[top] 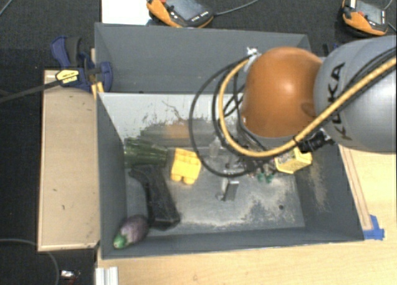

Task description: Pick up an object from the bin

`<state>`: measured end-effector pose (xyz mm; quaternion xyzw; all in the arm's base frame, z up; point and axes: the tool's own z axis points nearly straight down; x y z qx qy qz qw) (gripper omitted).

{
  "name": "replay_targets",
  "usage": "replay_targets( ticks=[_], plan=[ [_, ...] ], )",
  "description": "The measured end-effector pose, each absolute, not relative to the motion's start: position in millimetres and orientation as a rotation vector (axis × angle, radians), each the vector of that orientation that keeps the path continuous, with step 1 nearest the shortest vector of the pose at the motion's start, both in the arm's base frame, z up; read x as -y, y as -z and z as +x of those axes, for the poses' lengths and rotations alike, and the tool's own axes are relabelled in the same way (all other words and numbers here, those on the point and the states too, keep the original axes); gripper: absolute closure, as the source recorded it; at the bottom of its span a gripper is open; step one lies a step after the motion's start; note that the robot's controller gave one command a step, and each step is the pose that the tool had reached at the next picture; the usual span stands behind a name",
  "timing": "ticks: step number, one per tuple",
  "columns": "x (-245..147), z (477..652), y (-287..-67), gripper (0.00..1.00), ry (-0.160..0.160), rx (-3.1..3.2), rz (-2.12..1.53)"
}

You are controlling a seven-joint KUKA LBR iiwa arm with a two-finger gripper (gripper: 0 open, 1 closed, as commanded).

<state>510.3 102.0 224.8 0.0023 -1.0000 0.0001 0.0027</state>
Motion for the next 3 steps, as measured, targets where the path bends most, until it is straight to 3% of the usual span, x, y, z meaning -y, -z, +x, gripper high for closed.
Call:
replay_targets(
  ticks=[1,2,3],
  plan=[
    [-101.2,511.8,-229.4,0.00,0.002,3.144,-0.002],
    [-138.9,576.4,-103.7,0.00,0.005,3.152,0.065],
    [-139.8,582.0,-163.8,0.00,0.006,3.160,0.119]
  ],
)
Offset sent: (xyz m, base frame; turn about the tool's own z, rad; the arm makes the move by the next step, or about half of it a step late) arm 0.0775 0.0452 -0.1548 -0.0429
